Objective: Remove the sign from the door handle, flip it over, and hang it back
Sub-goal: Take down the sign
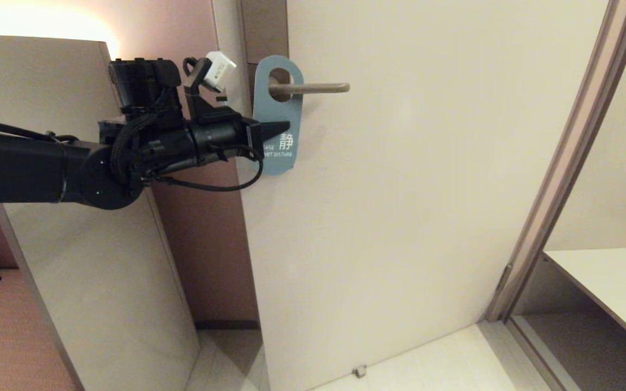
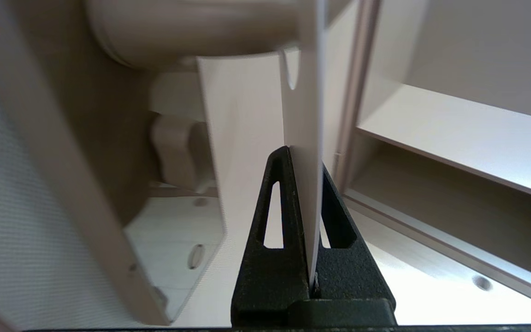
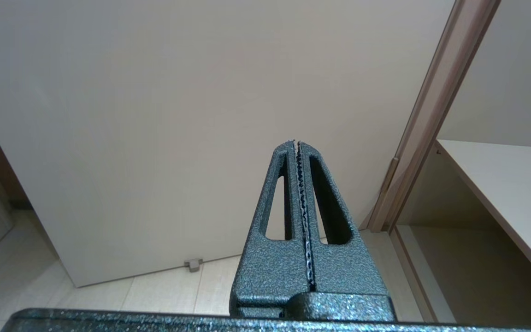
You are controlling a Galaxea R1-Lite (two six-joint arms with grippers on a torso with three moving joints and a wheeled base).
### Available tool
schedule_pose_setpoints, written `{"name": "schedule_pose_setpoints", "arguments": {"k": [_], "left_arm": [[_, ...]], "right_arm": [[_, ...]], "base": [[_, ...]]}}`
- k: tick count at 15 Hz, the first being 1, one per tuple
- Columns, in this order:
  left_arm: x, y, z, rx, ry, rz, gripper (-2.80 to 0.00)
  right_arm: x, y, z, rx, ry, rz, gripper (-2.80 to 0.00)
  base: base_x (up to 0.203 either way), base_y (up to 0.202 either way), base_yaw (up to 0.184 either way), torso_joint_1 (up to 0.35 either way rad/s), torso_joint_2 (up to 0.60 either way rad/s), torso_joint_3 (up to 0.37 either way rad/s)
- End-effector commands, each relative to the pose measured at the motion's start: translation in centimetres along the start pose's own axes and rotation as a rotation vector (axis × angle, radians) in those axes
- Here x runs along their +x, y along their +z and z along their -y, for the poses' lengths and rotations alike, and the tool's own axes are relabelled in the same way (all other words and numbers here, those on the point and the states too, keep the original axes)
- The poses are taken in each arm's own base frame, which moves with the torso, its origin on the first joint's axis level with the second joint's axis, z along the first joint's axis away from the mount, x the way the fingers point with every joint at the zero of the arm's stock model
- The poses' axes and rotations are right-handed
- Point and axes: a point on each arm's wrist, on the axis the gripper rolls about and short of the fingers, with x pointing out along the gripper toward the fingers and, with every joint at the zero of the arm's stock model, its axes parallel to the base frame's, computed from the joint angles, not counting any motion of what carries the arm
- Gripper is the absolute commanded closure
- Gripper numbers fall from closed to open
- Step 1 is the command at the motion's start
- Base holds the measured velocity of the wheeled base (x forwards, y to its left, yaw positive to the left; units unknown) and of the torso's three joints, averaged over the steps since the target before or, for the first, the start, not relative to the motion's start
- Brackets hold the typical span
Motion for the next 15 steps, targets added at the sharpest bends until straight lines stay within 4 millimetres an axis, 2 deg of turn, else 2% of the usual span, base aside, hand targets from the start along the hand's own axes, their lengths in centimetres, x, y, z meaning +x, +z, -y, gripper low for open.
{"name": "schedule_pose_setpoints", "arguments": {"k": [1, 10, 15], "left_arm": [[-0.1, 0.2, 0.5, 0.006, 0.016, 0.004, 0.00], [1.1, -0.2, 3.3, 0.040, 0.159, -0.006, 0.00], [2.0, -1.2, 3.2, 0.061, 0.203, -0.030, 0.00]], "right_arm": [[0.0, 0.0, 0.0, 0.000, -0.001, -0.001, 0.00], [0.0, 0.0, 0.0, 0.000, -0.001, -0.001, 0.00], [0.0, 0.0, 0.0, 0.000, -0.001, -0.001, 0.00]], "base": [[0.000, 0.000, 0.000, 0.000, 0.00, 0.000], [0.000, 0.000, 0.000, 0.000, 0.00, 0.000], [0.000, 0.000, 0.000, 0.000, 0.00, 0.000]]}}
